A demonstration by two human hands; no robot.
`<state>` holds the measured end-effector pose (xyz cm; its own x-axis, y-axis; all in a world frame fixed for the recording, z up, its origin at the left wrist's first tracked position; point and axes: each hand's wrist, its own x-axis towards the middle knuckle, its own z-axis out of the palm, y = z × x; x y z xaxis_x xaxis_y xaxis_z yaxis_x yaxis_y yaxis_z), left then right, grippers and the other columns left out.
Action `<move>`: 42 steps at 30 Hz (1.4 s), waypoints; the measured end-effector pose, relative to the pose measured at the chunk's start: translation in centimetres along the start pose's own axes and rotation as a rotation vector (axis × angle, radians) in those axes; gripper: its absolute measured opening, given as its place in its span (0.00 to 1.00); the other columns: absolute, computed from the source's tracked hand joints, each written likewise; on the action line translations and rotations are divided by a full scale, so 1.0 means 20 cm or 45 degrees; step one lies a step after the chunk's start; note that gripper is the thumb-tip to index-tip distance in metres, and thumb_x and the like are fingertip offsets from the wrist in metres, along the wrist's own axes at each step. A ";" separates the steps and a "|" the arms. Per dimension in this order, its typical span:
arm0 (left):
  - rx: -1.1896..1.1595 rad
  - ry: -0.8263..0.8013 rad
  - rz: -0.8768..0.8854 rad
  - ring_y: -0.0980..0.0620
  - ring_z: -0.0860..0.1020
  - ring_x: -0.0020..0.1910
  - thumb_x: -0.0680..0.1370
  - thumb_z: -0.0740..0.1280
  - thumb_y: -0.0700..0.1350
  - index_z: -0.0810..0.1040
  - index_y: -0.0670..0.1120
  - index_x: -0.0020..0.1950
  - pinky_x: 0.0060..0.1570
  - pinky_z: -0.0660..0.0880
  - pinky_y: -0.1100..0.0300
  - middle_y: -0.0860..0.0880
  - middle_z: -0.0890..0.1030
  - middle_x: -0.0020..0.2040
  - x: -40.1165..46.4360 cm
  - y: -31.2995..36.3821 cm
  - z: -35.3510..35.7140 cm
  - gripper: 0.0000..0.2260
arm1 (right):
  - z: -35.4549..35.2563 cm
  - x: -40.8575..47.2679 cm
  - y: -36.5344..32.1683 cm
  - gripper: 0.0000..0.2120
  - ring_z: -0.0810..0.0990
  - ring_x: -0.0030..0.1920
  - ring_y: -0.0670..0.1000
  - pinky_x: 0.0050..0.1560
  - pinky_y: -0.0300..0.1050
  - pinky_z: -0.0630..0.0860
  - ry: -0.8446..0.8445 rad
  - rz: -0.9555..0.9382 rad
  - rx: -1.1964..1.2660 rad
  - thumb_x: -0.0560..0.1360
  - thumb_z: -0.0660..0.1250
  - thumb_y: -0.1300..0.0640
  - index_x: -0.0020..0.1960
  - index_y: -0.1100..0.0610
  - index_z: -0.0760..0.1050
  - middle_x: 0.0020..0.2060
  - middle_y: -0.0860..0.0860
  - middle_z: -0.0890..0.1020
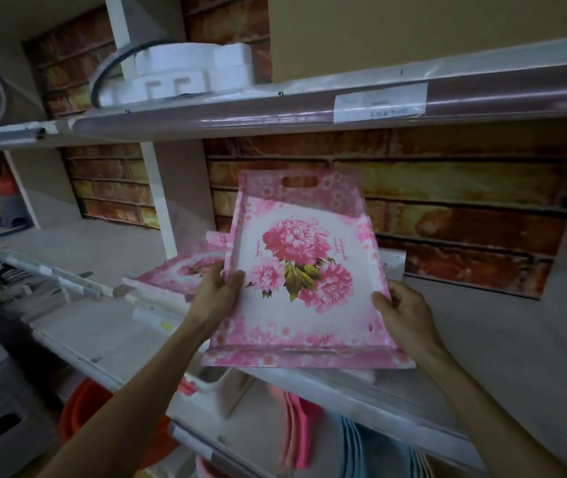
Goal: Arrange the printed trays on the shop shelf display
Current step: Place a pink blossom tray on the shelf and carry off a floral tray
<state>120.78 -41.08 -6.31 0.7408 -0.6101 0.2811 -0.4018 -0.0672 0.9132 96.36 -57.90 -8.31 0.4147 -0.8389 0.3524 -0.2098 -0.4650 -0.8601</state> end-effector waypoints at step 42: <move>0.488 -0.602 0.151 0.36 0.78 0.56 0.82 0.58 0.45 0.74 0.39 0.64 0.56 0.73 0.50 0.36 0.79 0.60 0.69 -0.54 0.43 0.15 | 0.29 0.07 0.24 0.14 0.80 0.55 0.60 0.48 0.38 0.69 0.165 0.601 -0.607 0.80 0.58 0.58 0.60 0.65 0.74 0.57 0.62 0.80</move>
<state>130.67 -55.49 -14.89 0.3958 -0.9086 0.1331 -0.6967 -0.2027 0.6882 101.07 -59.65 -13.98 0.0796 -0.9957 0.0465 -0.7214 -0.0898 -0.6866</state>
